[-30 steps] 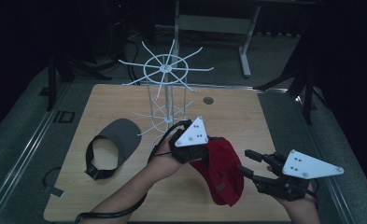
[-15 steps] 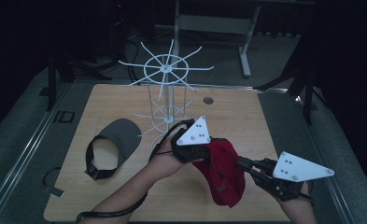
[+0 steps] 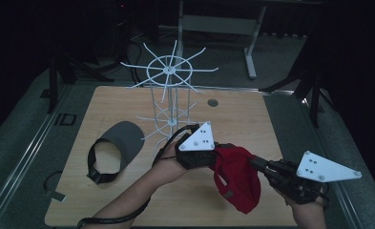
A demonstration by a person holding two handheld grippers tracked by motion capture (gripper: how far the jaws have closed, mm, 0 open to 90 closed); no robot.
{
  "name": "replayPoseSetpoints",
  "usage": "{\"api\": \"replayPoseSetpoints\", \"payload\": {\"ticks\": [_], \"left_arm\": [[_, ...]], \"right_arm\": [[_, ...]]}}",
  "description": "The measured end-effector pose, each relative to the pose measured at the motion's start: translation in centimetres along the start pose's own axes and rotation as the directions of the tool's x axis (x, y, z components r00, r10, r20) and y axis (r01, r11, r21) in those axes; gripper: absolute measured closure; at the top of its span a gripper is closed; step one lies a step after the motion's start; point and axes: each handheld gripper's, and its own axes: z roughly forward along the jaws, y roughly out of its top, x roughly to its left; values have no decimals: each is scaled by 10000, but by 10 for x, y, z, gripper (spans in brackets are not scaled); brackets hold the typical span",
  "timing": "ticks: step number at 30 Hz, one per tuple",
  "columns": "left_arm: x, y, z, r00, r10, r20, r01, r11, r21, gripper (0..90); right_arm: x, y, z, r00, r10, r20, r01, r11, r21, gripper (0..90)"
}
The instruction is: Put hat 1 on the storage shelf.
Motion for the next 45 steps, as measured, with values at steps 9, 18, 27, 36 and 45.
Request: {"api": "replayPoseSetpoints", "payload": {"ticks": [9, 18, 27, 36, 45], "left_arm": [[-3, -4, -9, 9967, -283, -764, 279, 9996, -70, 500], [-1, -9, -29, 9856, -614, -1573, 573, 9979, -306, 484], [-3, -23, -42, 9754, -906, -2011, 848, 9957, -372, 481], [-22, -51, -46, 9721, -1137, -2051, 1133, 9935, -135, 364], [-36, -83, -51, 9670, -1432, -2107, 1465, 9892, 2, 334]], "right_arm": [[-9, 2, -8, 9978, 346, 563, -328, 9989, -326, 889], [-14, 3, -18, 9925, 632, 1048, -582, 9970, -504, 889], [-22, 5, -25, 9837, 970, 1512, -876, 9939, -674, 889], [-34, 19, -27, 9719, 1182, 2036, -970, 9891, -1112, 889], [-38, 44, -19, 9697, 972, 2242, -688, 9890, -1311, 889]]}}
